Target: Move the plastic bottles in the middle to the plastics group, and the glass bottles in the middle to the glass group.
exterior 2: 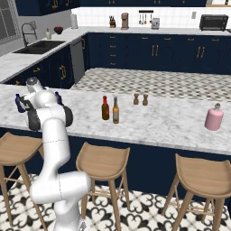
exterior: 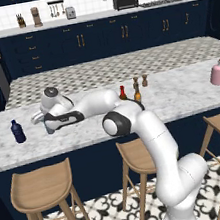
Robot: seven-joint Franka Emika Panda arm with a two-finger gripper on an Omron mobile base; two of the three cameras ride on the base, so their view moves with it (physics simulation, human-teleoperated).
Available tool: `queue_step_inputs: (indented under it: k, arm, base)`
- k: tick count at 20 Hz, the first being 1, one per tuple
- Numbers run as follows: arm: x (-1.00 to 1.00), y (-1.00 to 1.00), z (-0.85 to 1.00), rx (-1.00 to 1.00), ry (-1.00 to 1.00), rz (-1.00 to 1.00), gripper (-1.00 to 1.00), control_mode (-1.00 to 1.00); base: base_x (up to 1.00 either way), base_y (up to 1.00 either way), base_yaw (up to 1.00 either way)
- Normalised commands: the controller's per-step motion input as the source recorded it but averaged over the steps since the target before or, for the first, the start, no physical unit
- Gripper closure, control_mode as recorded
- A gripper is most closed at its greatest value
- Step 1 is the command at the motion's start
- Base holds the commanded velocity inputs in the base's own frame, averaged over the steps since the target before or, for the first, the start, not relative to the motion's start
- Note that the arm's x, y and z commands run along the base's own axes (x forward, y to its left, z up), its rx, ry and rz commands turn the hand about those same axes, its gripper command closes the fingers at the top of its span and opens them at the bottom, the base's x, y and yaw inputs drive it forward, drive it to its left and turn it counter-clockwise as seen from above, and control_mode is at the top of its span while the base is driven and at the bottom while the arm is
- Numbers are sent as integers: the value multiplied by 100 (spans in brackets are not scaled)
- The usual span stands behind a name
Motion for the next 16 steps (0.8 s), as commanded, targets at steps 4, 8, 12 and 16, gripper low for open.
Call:
queue_step_inputs:
  k: [4,8,12,16]
  arm:
    - [0,0,0,0,0,0,100,-100]
    - [0,0,0,0,0,0,-100,-100]
    - [0,0,0,0,0,0,-100,-100]
    - [0,0,0,0,0,0,-100,-100]
  base:
    - [0,0,0]
    - [0,0,0]
    - [0,0,0]
    - [0,0,0]
